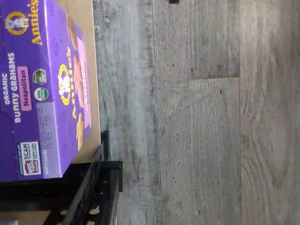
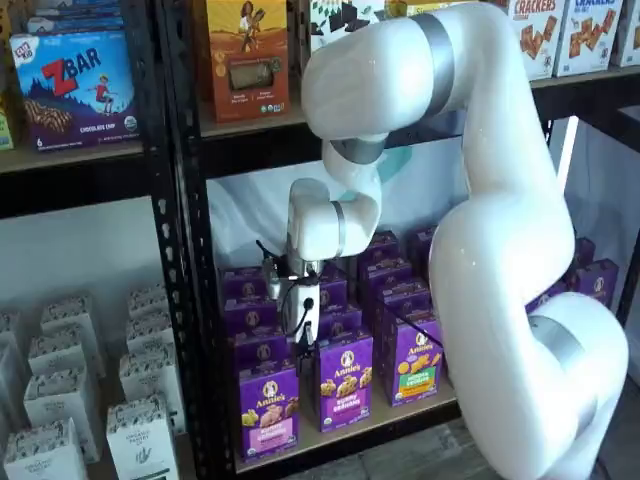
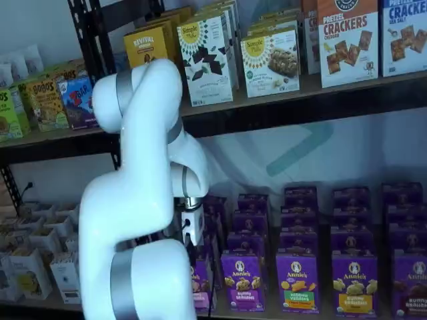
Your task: Pick up the purple box with a pink patch in the middle, on the bottom shelf, the first box from the left
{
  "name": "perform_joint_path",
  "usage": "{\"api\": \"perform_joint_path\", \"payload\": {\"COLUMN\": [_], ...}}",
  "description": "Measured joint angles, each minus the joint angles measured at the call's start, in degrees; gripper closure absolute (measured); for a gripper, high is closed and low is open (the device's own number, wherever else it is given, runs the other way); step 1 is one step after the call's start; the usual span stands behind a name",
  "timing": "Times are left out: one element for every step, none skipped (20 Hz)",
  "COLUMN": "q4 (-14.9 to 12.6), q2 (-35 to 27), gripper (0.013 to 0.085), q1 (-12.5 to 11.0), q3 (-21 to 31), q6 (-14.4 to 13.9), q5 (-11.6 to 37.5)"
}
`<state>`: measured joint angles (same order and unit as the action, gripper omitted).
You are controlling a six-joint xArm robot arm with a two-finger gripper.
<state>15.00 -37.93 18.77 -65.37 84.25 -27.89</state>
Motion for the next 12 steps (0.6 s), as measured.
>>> {"api": "perform_joint_path", "payload": {"q4": [-0.94,-3.23,-4.42,-4.84,-4.93,-4.85,-4.58,-4.19,-3.59,-2.92,-2.23,-1.53], "q2": [-0.08,-0.42,-0.78,-1.06,-1.34,-1.57,-1.81,-2.05,-2.28,-2.48,-2.72,-3.03], "gripper": [0.0130,0.0130,0.0130,0.0130,0.0130,0.0130,0.0130,0.0130,0.0130,0.0130,0.0130,0.0130], "q1": [-0.03,-0.20,-0.37,-0.50,-0.60,-0.68,-0.74,-0.78,-0.81,-0.79,-0.71,-0.63], "q3": [-0.10,-0.45,-0.74,-0.95,-1.12,-1.24,-1.34,-1.43,-1.47,-1.36,-1.23,-1.30], "q6": [-0.81,-2.73,-3.62,-3.85,-3.83,-3.64,-3.32,-2.93,-2.32,-1.71,-1.12,-0.52], "q5": [-0.10,-0.30,-0.37,-0.34,-0.24,-0.01,0.28,0.60,1.14,2.13,3.26,4.06]}}
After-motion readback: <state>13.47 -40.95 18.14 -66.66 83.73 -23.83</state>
